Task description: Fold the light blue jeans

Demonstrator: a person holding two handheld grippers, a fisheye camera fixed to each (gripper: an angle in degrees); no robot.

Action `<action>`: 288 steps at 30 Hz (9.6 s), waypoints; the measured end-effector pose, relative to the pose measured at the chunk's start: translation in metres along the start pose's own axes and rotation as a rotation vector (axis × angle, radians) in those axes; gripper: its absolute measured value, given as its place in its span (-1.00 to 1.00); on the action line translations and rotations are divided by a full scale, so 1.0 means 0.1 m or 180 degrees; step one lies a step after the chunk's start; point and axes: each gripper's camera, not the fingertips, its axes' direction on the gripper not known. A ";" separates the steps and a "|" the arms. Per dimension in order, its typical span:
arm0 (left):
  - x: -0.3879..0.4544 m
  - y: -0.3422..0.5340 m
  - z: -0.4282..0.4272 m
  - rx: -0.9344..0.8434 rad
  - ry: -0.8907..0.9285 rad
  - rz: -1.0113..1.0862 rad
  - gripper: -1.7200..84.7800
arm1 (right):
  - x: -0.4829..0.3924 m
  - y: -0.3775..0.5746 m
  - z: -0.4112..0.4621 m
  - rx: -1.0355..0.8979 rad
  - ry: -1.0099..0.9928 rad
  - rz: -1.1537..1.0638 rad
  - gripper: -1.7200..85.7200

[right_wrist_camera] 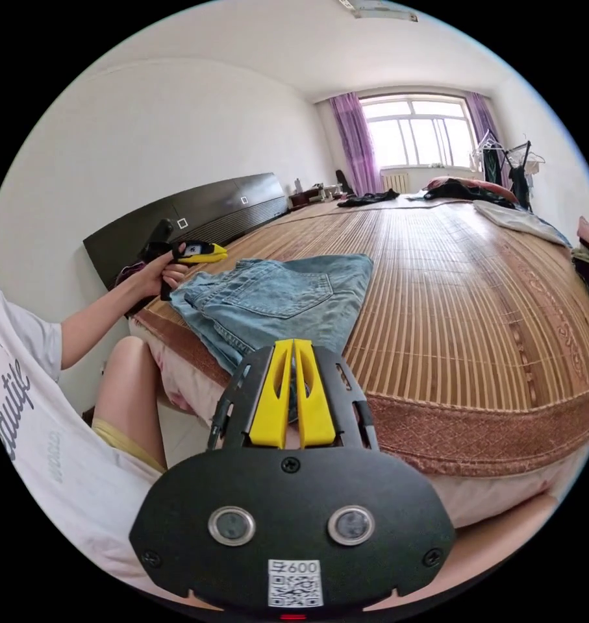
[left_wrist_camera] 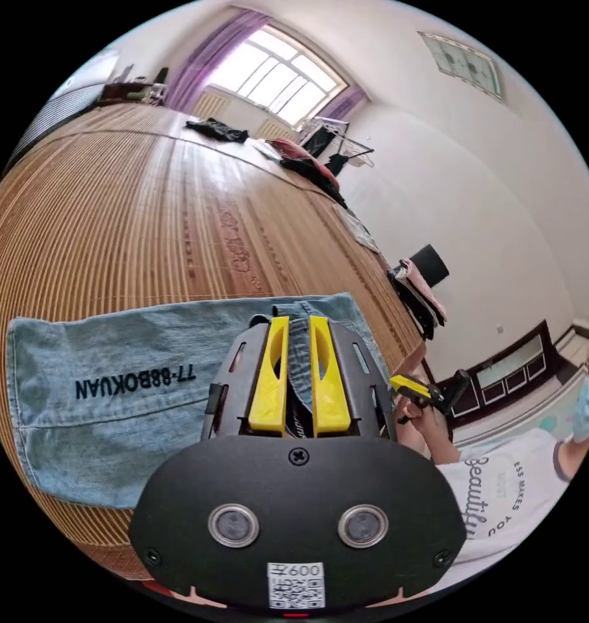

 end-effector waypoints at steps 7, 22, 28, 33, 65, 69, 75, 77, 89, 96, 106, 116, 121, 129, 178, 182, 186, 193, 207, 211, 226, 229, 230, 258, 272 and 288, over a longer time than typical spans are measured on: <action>0.74 0.93 0.71 -0.0211 -0.0384 0.0706 -0.77 | 0.12 0.00 0.06 -0.0700 0.0444 -0.0639 -0.78; -1.20 2.06 1.02 -0.0155 -0.0260 -0.0397 -0.73 | 0.54 0.03 0.00 -0.0841 0.0605 -0.1027 -0.89; -1.58 2.36 1.44 -0.0404 -0.0808 -0.0017 -0.86 | 0.56 0.17 -0.19 -0.0858 0.0703 -0.1131 -0.95; -2.14 2.64 1.46 -0.0249 -0.0687 -0.0158 -0.85 | 0.71 0.26 -0.46 -0.0774 0.0575 -0.0950 -0.97; -3.57 4.60 3.04 0.0028 -0.0187 0.1630 -0.71 | 0.06 0.24 -2.30 -0.0433 0.0380 -0.0771 -0.98; -4.02 4.62 2.89 0.0155 -0.0059 0.1644 -0.70 | -0.03 0.21 -2.53 -0.0388 0.0337 -0.0693 -0.98; -4.75 4.63 2.81 0.0286 -0.0063 0.1698 -0.71 | -0.26 0.22 -2.76 -0.0422 0.0329 -0.0643 -0.98; -5.01 4.66 2.79 0.0354 -0.0057 0.1717 -0.75 | -0.33 0.21 -2.90 -0.0405 0.0244 -0.0600 -0.98; -5.92 4.74 2.43 0.0294 -0.0120 0.2077 -0.86 | -0.41 -0.47 -3.20 -0.0182 0.0019 -0.0192 -0.98; -6.40 4.59 2.10 0.0471 -0.0682 0.2120 -0.75 | -0.91 -0.27 -3.04 -0.0252 -0.0389 -0.0271 -0.96; -6.97 4.36 2.00 0.0329 -0.0771 0.2194 -0.69 | -2.49 0.57 -2.66 -0.1137 0.0596 -0.1415 -0.95; -7.21 4.12 1.90 0.0636 -0.0853 0.2454 -0.68 | -2.56 0.25 -2.88 -0.0858 0.0320 -0.0877 -0.98; -7.42 3.75 1.95 0.0727 -0.0634 0.2264 -0.67 | -2.59 0.20 -2.90 -0.0855 0.0251 -0.0803 -0.98; -7.75 3.30 2.25 0.0605 -0.0161 0.2118 -0.71 | -2.65 0.01 -2.95 -0.0873 0.0186 -0.0813 -0.98; -6.98 -0.20 6.54 -0.1343 -0.1545 0.1792 -0.95 | -1.90 -0.27 -3.28 -0.0323 0.0035 -0.0257 -0.98; -6.62 0.14 6.87 -0.1159 -0.1854 0.2090 -0.95 | -1.84 -0.62 -3.48 -0.0459 -0.0114 -0.0353 -0.98; -6.20 0.43 7.24 -0.1182 -0.2312 0.2479 -0.95 | -1.68 -0.90 -3.78 -0.0021 0.0063 -0.0257 -0.98; -5.73 0.32 7.65 -0.1199 -0.2274 0.2364 -0.95 | -1.33 -0.88 -3.09 -0.0627 0.0219 -0.0192 -0.98; -5.11 0.57 8.08 -0.0950 -0.2869 0.2154 -0.95 | -1.10 -1.35 -2.81 -0.0866 0.0427 -0.0346 -0.98; -4.63 0.71 7.29 -0.0604 -0.2201 0.2009 -0.95 | -0.90 -1.14 -2.87 -0.0592 0.0324 -0.0070 -0.98; -3.74 1.46 6.62 -0.1130 -0.1844 0.2091 -0.95 | -0.53 -1.34 -2.53 -0.0876 0.0472 -0.0275 -0.98; -3.23 1.63 6.04 -0.0728 -0.2090 0.2180 -0.94 | -0.36 -1.39 -2.72 -0.0652 0.0466 -0.0156 -0.98; -2.97 1.80 5.69 -0.0477 -0.2088 0.2271 -0.94 | -0.32 -1.36 -2.82 -0.0459 0.0512 -0.0157 -0.98; -1.60 3.21 1.11 0.0724 -0.1553 0.0441 -0.96 | 0.68 -0.86 -1.65 -0.0062 0.0558 -0.0430 -0.98; -1.99 2.61 -0.79 0.0993 -0.1608 -0.1082 -0.96 | 1.06 -0.20 -0.68 -0.0114 0.0334 -0.0173 -0.98; -0.53 1.51 -0.73 0.0007 -0.2653 0.0024 -0.95 | -0.39 0.17 0.15 -0.0141 0.0391 -0.1086 -0.98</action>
